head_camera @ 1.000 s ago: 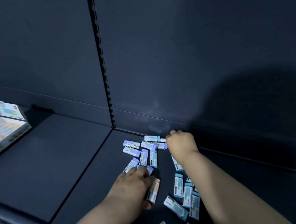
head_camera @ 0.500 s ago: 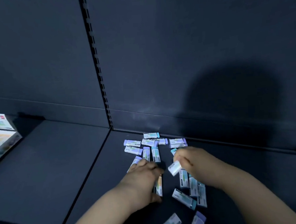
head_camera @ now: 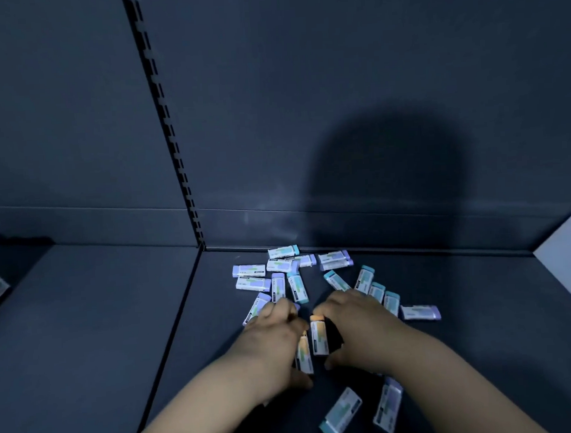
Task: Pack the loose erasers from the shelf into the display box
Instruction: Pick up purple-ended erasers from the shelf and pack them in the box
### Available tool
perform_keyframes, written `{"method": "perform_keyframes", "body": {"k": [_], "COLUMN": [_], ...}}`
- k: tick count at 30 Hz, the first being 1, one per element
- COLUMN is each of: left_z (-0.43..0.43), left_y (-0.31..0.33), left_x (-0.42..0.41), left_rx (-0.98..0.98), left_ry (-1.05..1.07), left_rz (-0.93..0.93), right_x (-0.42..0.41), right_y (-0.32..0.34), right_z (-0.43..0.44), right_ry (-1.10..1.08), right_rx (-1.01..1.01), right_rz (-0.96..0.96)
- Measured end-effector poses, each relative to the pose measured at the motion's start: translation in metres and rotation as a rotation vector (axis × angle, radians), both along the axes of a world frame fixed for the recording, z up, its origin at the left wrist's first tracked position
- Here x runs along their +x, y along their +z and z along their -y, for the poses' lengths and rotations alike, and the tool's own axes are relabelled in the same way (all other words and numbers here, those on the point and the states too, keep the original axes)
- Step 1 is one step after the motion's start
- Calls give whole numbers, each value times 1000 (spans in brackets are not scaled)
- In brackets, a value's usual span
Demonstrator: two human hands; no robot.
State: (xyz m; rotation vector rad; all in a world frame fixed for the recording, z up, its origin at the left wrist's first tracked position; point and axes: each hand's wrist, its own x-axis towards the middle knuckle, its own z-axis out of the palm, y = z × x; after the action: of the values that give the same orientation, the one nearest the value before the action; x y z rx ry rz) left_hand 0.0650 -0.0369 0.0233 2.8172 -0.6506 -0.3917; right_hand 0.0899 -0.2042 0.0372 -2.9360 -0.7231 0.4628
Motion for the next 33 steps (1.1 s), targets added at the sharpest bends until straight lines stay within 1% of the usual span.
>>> {"method": "perform_keyframes", "body": {"k": [4, 9, 11, 14, 19, 23, 29, 33], "left_z": [-6, -32, -44, -63, -85, -93, -107, -126], "left_y": [3, 11, 13, 10, -2, -3, 1, 10], "left_x": [-2, -10, -15, -24, -41, -61, -103, -121], "left_rx": [-44, -158, -219, -280, -260, -236, -136, -109], "left_ry": [-1, 31, 40, 34, 60, 102, 211, 243], "left_rz": [71, 228, 262, 278, 289, 381, 438, 463], "right_x": [-11, -33, -43, -55, -74, -90, -105, -115], "right_y": [-1, 3, 2, -4, -7, -9, -5, -1], "right_z": [-5, -20, -30, -49, -75, -85, -99, -119], "right_ry": [-47, -108, -135, -183, -209, -189, -67, -15], "right_rx": [96, 328, 404, 427, 453, 484, 586, 627], "right_rz": [73, 146, 179, 181, 199, 167, 84, 79]}}
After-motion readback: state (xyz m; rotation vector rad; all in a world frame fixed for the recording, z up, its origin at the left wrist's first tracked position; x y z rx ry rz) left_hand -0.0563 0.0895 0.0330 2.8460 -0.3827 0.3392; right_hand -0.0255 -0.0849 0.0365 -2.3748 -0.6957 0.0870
